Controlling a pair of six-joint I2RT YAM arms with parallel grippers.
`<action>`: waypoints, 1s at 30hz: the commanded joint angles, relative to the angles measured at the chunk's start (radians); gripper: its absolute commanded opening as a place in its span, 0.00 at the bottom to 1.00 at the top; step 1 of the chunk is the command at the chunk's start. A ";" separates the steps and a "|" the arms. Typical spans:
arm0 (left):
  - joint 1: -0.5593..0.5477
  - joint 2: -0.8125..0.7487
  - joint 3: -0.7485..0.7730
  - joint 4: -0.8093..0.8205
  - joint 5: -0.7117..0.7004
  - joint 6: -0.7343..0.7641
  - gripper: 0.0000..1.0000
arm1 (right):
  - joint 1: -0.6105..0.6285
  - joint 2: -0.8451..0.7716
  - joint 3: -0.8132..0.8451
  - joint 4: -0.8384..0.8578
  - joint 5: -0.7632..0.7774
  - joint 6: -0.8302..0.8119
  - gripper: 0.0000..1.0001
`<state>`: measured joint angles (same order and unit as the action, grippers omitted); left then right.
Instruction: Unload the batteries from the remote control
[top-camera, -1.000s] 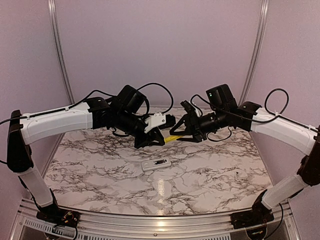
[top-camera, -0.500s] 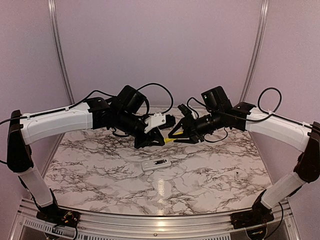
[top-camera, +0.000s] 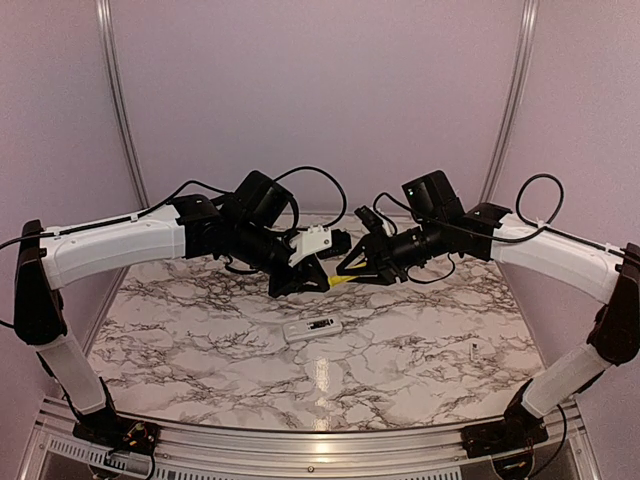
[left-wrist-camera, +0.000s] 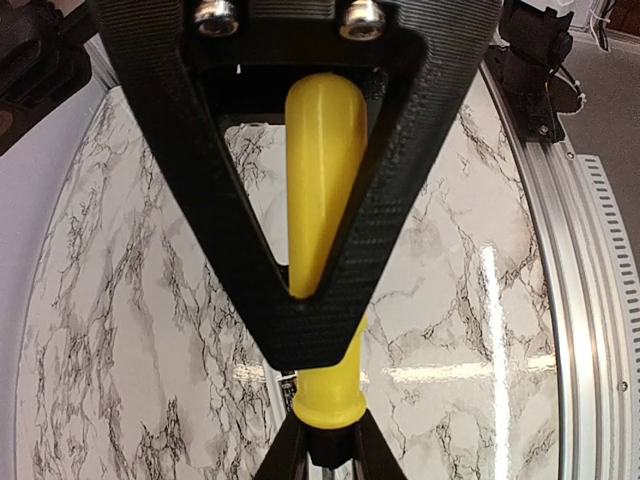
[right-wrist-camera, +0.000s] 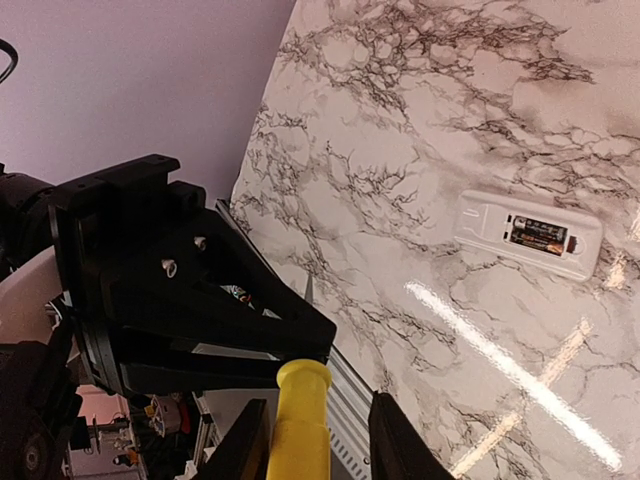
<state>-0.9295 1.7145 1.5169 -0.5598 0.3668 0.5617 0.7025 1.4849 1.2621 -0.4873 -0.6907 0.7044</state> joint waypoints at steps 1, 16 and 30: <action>-0.005 0.010 -0.001 -0.004 0.018 0.003 0.00 | 0.008 0.014 0.038 -0.018 0.000 -0.006 0.34; -0.005 0.023 0.007 -0.003 -0.013 0.003 0.00 | 0.011 0.017 0.042 -0.025 -0.030 -0.014 0.33; -0.005 0.038 0.021 -0.002 -0.016 -0.003 0.00 | 0.015 0.012 0.026 -0.023 -0.027 -0.018 0.27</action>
<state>-0.9295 1.7363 1.5173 -0.5594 0.3573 0.5617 0.7067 1.4883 1.2621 -0.4965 -0.7128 0.7006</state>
